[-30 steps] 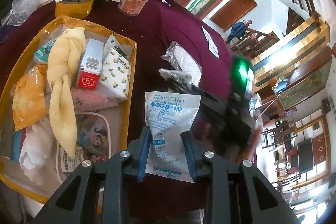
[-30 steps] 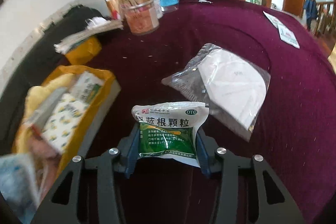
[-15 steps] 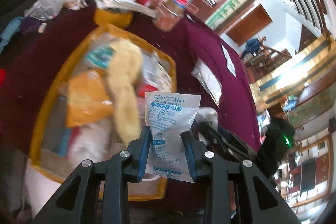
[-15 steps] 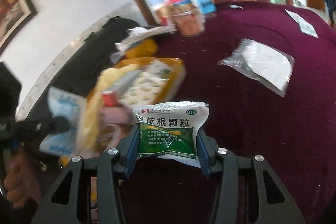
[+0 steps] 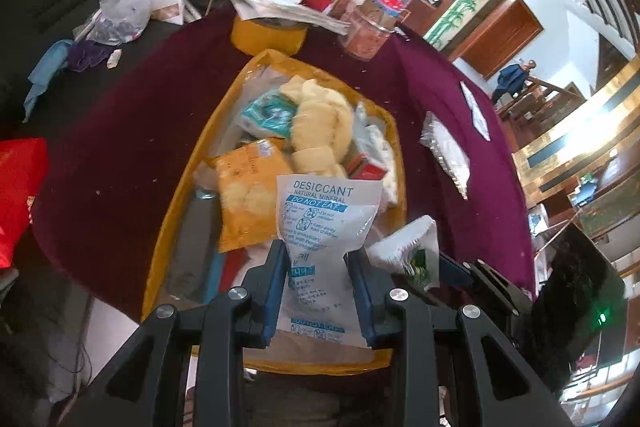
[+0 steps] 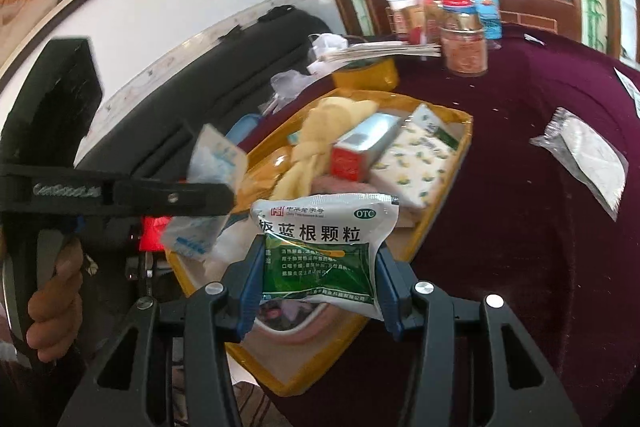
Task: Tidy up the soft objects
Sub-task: 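Carry desiccant and green granule packets over the tray with both grippers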
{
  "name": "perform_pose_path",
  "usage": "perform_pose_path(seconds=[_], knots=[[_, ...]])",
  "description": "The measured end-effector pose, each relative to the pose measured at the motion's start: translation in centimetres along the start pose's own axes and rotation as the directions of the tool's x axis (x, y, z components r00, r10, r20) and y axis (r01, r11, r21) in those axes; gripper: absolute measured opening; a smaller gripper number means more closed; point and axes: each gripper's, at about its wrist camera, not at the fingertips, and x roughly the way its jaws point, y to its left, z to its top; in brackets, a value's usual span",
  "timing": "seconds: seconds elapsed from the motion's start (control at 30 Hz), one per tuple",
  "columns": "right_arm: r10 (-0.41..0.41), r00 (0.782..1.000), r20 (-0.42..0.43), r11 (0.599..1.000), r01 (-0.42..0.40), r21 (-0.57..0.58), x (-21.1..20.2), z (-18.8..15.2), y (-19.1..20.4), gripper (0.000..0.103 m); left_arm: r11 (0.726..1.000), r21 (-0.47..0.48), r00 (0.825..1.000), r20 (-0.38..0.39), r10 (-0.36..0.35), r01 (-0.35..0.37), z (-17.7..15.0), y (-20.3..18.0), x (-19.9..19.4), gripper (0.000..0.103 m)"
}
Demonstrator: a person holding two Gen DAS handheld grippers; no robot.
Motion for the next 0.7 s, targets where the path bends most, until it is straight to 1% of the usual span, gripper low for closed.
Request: perform_pose_path(seconds=[0.13, 0.2, 0.27, 0.3, 0.4, 0.43, 0.47, 0.5, 0.57, 0.63, 0.7], knots=[[0.013, 1.0, -0.016, 0.999, -0.014, -0.05, 0.6, -0.3, 1.4, 0.05, 0.999, -0.012, 0.999, -0.005, 0.034, -0.034, 0.2, 0.9, 0.5, 0.033], [0.013, 1.0, -0.028, 0.997, -0.015, -0.078, 1.1, -0.5, 2.1, 0.051, 0.999, -0.021, 0.999, -0.022, 0.034, -0.034, 0.1, 1.3, 1.2, 0.033], [-0.01, 0.999, -0.035, 0.995, 0.006, -0.1, 1.8, -0.5, 2.5, 0.053, 0.998, -0.018, 0.998, -0.02, 0.056, -0.056, 0.1, 1.3, 1.5, 0.034], [-0.021, 0.999, -0.038, 0.993, 0.017, -0.113, 2.1, -0.5, 2.7, 0.056, 0.998, -0.019, 0.998, -0.014, 0.066, -0.066, 0.1, 1.4, 1.6, 0.034], [-0.036, 0.998, -0.05, 0.991, 0.029, -0.132, 2.8, -0.5, 2.9, 0.06, 0.997, -0.026, 0.997, 0.001, 0.074, -0.074, 0.3, 1.6, 1.6, 0.036], [-0.041, 0.998, -0.051, 0.991, 0.034, -0.131, 3.1, -0.5, 2.8, 0.061, 0.997, -0.027, 0.997, 0.005, 0.077, -0.077, 0.2, 1.7, 1.7, 0.038], [-0.04, 0.998, -0.051, 0.991, 0.033, -0.128, 3.3, -0.5, 2.7, 0.067, 0.997, -0.029, 0.997, 0.009, 0.078, -0.078, 0.2, 1.7, 1.7, 0.042], [-0.037, 0.998, -0.052, 0.992, 0.031, -0.125, 3.4, -0.5, 2.6, 0.07, 0.997, -0.027, 0.997, 0.01, 0.077, -0.076, 0.2, 1.6, 1.8, 0.044], [-0.027, 0.999, -0.048, 0.993, 0.021, -0.115, 3.5, -0.7, 2.5, 0.07, 0.997, -0.022, 0.997, 0.013, 0.076, -0.076, 0.1, 1.4, 2.0, 0.054], [-0.024, 0.999, -0.032, 0.994, 0.021, -0.108, 3.3, -0.8, 2.6, 0.073, 0.997, -0.013, 0.996, 0.021, 0.081, -0.081, 0.1, 1.1, 2.0, 0.055], [-0.027, 1.0, -0.014, 0.993, 0.026, -0.117, 2.8, -0.9, 2.9, 0.076, 0.997, -0.007, 0.995, 0.053, 0.081, -0.081, 0.0, 0.8, 1.7, 0.06]])
